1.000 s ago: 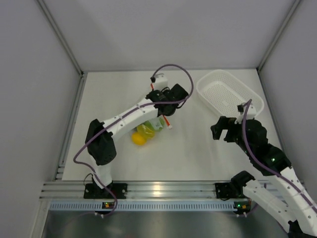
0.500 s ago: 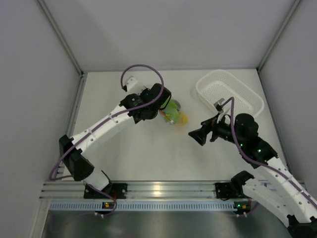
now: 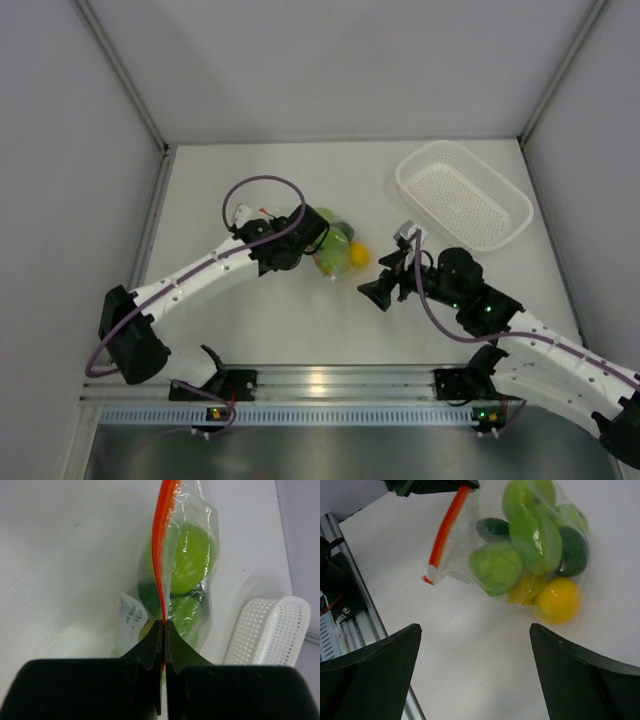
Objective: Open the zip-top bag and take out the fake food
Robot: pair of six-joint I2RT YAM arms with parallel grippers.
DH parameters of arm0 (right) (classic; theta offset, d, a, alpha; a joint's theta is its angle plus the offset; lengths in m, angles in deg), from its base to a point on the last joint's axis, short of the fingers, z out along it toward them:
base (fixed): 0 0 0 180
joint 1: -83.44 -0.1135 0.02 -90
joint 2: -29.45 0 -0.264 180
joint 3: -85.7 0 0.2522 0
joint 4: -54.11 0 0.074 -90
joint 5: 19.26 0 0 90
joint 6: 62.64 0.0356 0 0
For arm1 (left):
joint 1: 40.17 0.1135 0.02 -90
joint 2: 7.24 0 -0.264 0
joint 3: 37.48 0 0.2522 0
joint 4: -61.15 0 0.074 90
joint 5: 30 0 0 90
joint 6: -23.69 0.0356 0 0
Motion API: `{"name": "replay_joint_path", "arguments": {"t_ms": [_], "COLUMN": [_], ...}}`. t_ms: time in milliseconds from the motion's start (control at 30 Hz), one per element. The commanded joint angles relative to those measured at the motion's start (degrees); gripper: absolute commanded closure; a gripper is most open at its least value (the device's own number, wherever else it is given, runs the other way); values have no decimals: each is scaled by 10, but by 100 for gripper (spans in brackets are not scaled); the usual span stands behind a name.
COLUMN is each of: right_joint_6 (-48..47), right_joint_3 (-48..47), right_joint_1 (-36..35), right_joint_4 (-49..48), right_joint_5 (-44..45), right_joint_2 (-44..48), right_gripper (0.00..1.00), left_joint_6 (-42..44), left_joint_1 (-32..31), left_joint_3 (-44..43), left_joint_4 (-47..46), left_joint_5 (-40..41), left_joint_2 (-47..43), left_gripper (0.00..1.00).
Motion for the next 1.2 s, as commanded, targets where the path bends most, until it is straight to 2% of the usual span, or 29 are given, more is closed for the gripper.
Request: {"name": "replay_joint_path", "arguments": {"t_ms": [0,167,200,267,400,733,900,1033,1167], "right_joint_6": [-59,-82,-114,-131,-139,-92,-7,45,50], "right_joint_3": [12,35,40,49,47,98,139,151,138], "right_joint_1": [-63,-99,-98,-98,-97,-95,-95,-95,-95], "right_joint_4": [-139,-218,-225,-254,-267,-370,-457,-487,-479], "right_joint_5": [60,77,75,75,70,75,46,68,80], "right_joint_2": [5,6,5,-1,-16,0,-10,-17,-27], "right_gripper": [9,14,21,28,38,38,32,30,39], "left_joint_6": [-25,-54,-67,-81,-107,-142,-155,-160,-168], "left_joint_1": [1,-5,-8,-24,-58,-83,-87,-89,-94], "left_joint_3": [-39,-51,-47,-44,-64,-82,-78,-77,-79], "left_joint_4": [-38,-38,-41,-57,-56,-57,-56,-55,-56], "left_joint_5": [1,-17,-16,3,36,73,83,94,95], "left_joint_2": [-32,-43,-50,-57,-56,-39,-32,-32,-25], "left_gripper": [100,100,100,100,100,100,100,100,100]}}
